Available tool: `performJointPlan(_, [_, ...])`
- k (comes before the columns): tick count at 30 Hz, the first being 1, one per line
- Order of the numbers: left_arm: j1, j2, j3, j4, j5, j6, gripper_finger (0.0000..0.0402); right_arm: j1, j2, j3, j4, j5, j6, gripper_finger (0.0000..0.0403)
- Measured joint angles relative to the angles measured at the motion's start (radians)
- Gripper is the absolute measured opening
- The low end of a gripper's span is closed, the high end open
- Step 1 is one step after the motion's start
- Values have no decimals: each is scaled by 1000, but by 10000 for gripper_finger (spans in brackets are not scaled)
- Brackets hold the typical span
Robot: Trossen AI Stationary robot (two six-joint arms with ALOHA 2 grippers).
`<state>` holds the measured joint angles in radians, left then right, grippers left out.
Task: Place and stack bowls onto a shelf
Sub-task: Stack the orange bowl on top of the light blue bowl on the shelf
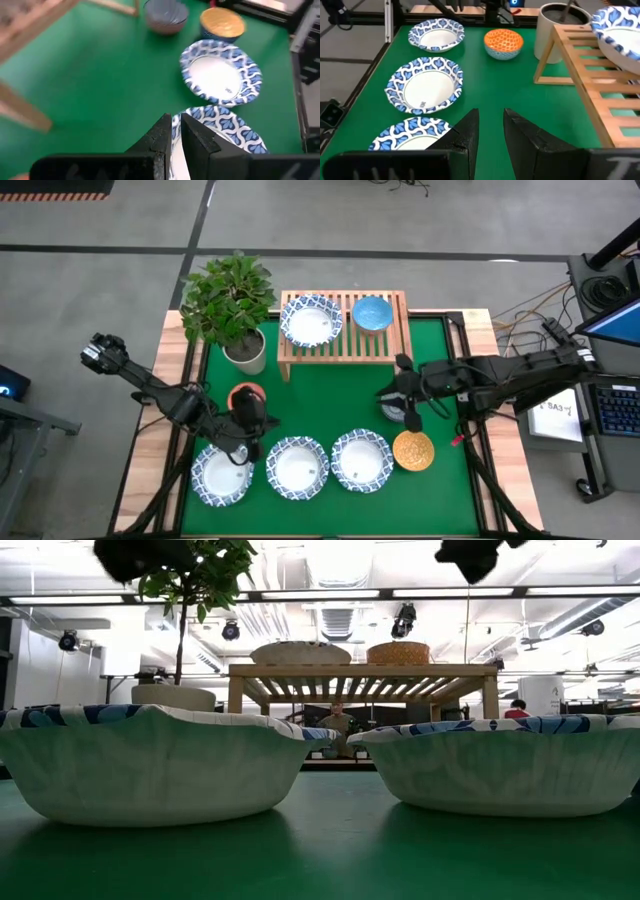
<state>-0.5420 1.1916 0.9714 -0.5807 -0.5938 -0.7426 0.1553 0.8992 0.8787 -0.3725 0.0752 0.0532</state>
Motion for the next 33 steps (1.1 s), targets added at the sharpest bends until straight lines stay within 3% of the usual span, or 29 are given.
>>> performJointPlan(5, [6,16,0,-209,28,-314,18,2,-46,-86,73,5,7,77])
performJointPlan(9, [28,64,0,-393,141,-551,6,2,-64,-103,79,5,2,80])
performJointPlan(12, [62,110,0,-473,253,-642,1,2,-73,-102,81,5,-3,81])
performJointPlan(16, [107,169,0,-486,347,-637,1,2,-97,-102,69,3,-36,82])
performJointPlan(24, [186,245,59,-487,388,-550,4,2,-155,-134,61,1,-97,75])
performJointPlan(33, [246,312,156,-569,455,-532,87,2,-210,-197,121,1,-179,82])
